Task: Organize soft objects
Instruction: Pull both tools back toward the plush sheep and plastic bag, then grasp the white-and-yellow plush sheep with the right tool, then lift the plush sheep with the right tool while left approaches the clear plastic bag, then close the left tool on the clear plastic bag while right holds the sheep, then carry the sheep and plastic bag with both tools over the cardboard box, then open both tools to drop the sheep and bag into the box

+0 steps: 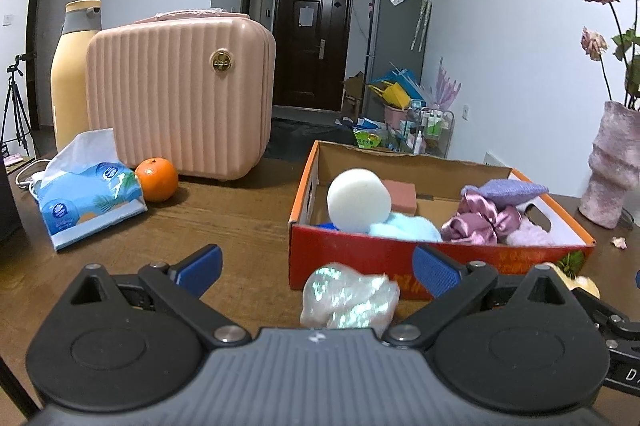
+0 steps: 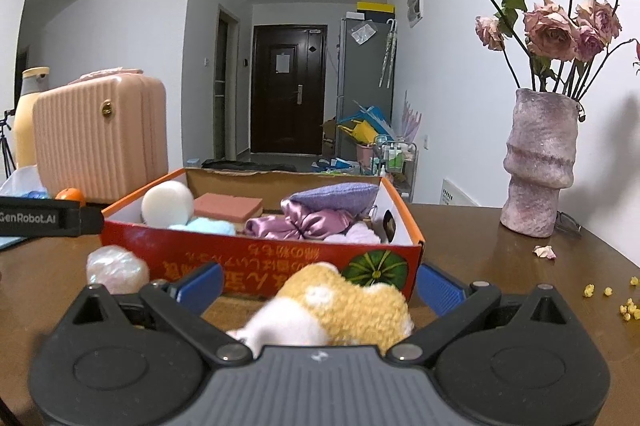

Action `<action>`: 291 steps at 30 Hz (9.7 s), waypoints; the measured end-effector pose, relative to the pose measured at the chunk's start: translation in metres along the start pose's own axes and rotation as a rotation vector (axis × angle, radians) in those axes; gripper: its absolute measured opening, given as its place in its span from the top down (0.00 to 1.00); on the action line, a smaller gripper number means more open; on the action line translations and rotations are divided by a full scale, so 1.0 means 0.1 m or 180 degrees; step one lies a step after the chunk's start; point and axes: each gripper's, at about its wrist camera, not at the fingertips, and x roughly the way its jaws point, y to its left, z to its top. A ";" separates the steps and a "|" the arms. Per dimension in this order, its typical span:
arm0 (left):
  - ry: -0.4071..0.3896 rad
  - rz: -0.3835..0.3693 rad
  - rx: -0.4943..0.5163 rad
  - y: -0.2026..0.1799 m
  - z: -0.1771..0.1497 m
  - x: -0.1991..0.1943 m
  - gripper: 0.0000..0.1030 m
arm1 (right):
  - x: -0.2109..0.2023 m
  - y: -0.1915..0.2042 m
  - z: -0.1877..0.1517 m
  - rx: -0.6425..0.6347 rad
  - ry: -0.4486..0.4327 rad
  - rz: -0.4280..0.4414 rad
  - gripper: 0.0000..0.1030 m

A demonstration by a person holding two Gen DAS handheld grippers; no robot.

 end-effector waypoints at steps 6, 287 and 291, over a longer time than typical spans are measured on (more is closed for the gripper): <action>0.0074 -0.0035 0.0050 0.04 -0.09 -0.15 0.00 | -0.14 0.04 -0.07 -0.0061 0.0053 0.0047 0.00; -0.0438 0.0144 -0.0082 -0.63 0.73 1.39 0.00 | 1.67 0.00 0.60 0.0108 -0.0239 0.0283 0.00; -0.0444 0.0183 -0.0045 -0.65 0.72 1.38 0.00 | 1.71 -0.01 0.59 0.0112 -0.0176 0.0249 0.00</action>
